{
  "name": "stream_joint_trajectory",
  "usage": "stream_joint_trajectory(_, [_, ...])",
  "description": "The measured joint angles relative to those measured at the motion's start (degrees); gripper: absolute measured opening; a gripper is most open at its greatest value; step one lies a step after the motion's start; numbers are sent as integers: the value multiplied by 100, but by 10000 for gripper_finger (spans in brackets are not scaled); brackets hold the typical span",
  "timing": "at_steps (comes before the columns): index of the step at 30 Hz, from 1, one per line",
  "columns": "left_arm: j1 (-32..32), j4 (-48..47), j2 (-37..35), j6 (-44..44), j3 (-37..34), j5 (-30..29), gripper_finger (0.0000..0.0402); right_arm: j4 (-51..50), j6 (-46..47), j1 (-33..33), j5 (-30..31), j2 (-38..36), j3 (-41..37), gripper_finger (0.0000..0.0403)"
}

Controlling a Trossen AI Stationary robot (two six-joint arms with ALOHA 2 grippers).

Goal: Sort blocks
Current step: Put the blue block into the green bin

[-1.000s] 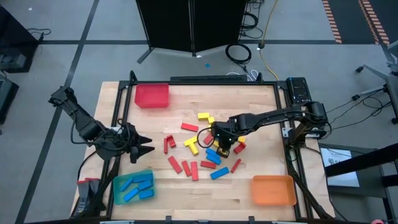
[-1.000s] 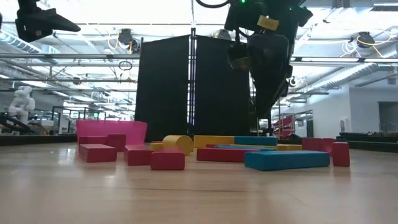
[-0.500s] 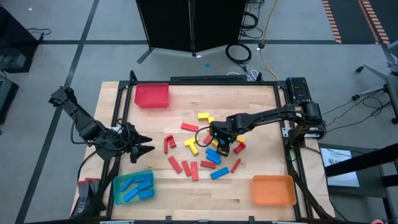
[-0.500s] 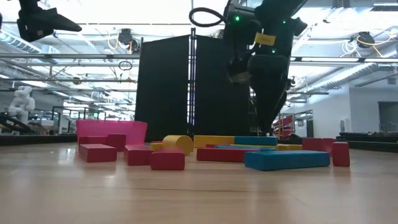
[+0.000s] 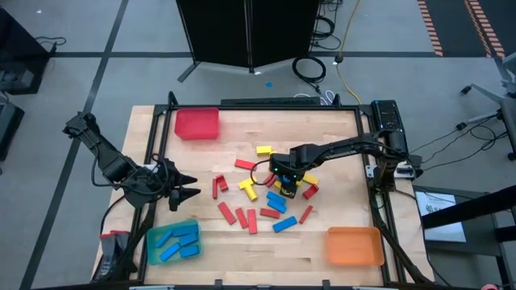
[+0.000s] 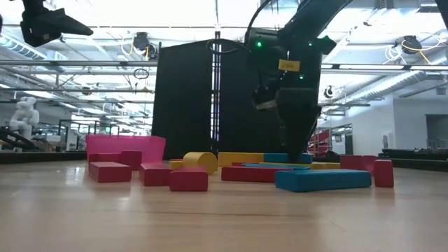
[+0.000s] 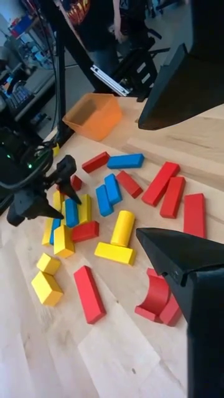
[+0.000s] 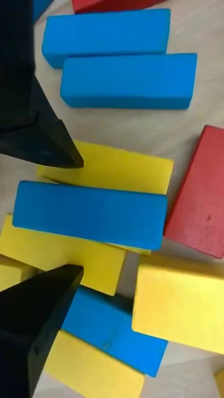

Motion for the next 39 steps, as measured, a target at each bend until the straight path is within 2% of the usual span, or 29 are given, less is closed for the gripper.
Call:
stream_joint_trajectory(3, [1,-1,0,0,0,-2,276,-4,-20,0,53,42,8,245])
stream_joint_trajectory(5, [0,-1,0,0,0,-2,276,-14,-11,0,99,47,8,216])
stream_joint_trajectory(11, [0,-1,0,-2,0,-132,276,-65,156,-4,178,45,8,80])
stream_joint_trajectory(22, [0,113,0,-1,0,-801,276,-15,366,-2,141,-93,-16,81])
stream_joint_trajectory(33, [32,633,-2,13,0,-2153,276,239,564,2,176,-932,768,81])
stream_joint_trajectory(36, [184,1143,0,487,0,-2350,276,679,530,19,176,-1115,1131,81])
stream_joint_trajectory(39, [421,2119,9,1402,-2,-2315,276,1139,435,48,192,-1230,1534,81])
